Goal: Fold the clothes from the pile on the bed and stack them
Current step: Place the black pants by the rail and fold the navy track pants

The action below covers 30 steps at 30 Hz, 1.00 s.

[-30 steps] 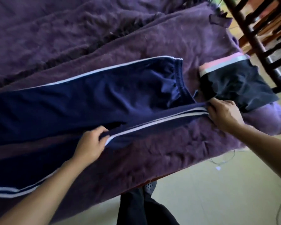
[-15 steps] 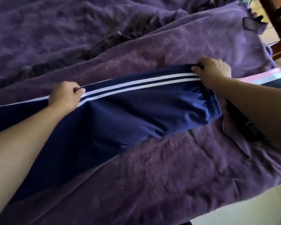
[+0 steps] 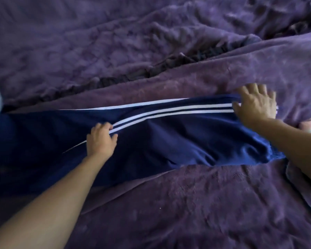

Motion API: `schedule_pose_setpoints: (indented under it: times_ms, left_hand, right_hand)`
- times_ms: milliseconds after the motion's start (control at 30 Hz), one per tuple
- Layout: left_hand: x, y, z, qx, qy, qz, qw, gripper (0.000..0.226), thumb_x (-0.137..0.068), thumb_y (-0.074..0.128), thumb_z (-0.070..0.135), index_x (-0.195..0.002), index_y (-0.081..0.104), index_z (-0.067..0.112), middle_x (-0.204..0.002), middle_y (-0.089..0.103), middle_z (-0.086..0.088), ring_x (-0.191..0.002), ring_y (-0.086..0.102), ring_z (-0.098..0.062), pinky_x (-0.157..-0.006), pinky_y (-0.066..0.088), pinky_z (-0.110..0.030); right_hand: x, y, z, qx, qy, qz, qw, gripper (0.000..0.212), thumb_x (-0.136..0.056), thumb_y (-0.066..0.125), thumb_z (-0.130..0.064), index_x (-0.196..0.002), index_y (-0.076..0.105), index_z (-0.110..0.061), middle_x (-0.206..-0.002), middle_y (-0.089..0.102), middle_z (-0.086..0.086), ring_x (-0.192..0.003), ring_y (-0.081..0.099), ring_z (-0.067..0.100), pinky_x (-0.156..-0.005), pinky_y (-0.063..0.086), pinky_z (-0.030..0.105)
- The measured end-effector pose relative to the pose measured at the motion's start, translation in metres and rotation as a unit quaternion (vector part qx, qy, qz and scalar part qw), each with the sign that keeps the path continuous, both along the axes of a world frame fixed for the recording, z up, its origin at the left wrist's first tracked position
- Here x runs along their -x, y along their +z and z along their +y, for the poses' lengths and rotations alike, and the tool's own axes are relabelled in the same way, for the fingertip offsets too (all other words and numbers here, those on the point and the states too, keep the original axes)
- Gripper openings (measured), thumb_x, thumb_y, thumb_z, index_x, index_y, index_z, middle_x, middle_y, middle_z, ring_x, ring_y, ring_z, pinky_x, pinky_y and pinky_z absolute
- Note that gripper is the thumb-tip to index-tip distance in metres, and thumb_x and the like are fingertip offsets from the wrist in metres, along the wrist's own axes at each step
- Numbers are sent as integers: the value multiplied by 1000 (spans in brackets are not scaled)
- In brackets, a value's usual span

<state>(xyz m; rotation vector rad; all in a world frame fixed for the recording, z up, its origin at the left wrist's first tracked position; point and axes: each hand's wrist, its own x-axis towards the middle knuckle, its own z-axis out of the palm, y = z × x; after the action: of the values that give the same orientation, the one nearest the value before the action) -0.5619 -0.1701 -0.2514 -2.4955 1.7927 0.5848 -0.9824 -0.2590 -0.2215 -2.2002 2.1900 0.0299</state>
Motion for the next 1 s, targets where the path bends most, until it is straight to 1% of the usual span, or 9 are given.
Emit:
schedule_pose_setpoints:
  times_ms: [133,367,467,567,633,700,833,933,1000]
  left_hand:
    - [-61,18,60,-76,51,-29,995,29,-87,65,20,-115,61,11,-113,56,-13,-104,55,-34,-85,47,-46]
    - [-185,19,121,-110,80,-99,986,48,-88,65,26,-131,52,10,-122,52,-16,-112,49,-35,-89,45,-49]
    - [-233,4,126,-106,95,-42,989,49,-93,53,47,-129,54,13,-123,55,-14,-112,50,-34,-92,43,-49]
    - [-273,-7,120,-72,136,23,988,59,-96,28,55,-106,68,12,-112,63,-11,-108,52,-34,-94,39,-49]
    - [-297,-12,118,-76,43,-63,994,52,-93,36,58,-96,68,17,-106,65,-7,-107,52,-30,-91,36,-45]
    - [-313,-11,118,-168,-67,-108,978,43,-83,52,64,-104,58,27,-107,64,0,-107,52,-24,-87,34,-40]
    - [-338,-9,123,-295,-114,-19,949,60,-64,64,72,-105,53,29,-111,63,5,-99,60,-21,-74,42,-32]
    - [-343,-6,136,-354,-35,95,930,82,-60,41,93,-112,60,34,-113,62,9,-106,59,-20,-85,47,-36]
    - [-340,-8,143,-336,23,165,927,77,-74,27,88,-110,65,31,-112,65,6,-103,60,-20,-87,47,-36]
  right_hand:
    - [-93,4,34,-68,88,-107,988,26,-85,63,-19,-109,66,-12,-110,61,14,-108,53,36,-76,47,46]
    - [-244,-14,84,-148,211,-176,950,16,-91,54,-24,-101,66,-20,-101,66,1,-94,61,30,-69,49,39]
    - [-298,-25,75,-120,211,-173,954,15,-91,53,-22,-97,66,-17,-99,66,3,-96,59,30,-67,46,38]
    - [-346,-40,52,-110,154,-175,966,18,-92,53,-25,-102,66,-18,-107,65,6,-106,54,31,-75,45,41]
    - [-366,-52,38,-144,121,-162,969,28,-91,57,-33,-116,63,-22,-122,60,4,-119,47,27,-86,44,43]
    - [-373,-57,30,-215,114,-108,964,47,-85,65,-42,-128,56,-25,-134,50,3,-127,42,27,-94,41,45]
    - [-371,-50,42,-285,118,20,951,58,-77,70,-54,-128,55,-31,-125,53,6,-115,54,31,-88,44,41]
    - [-361,-45,71,-233,126,27,964,38,-80,71,-43,-112,66,-24,-106,61,6,-107,54,30,-76,47,40]
    - [-353,-43,94,-179,126,-7,976,27,-81,73,-31,-101,69,-15,-95,61,7,-99,55,32,-66,49,42]
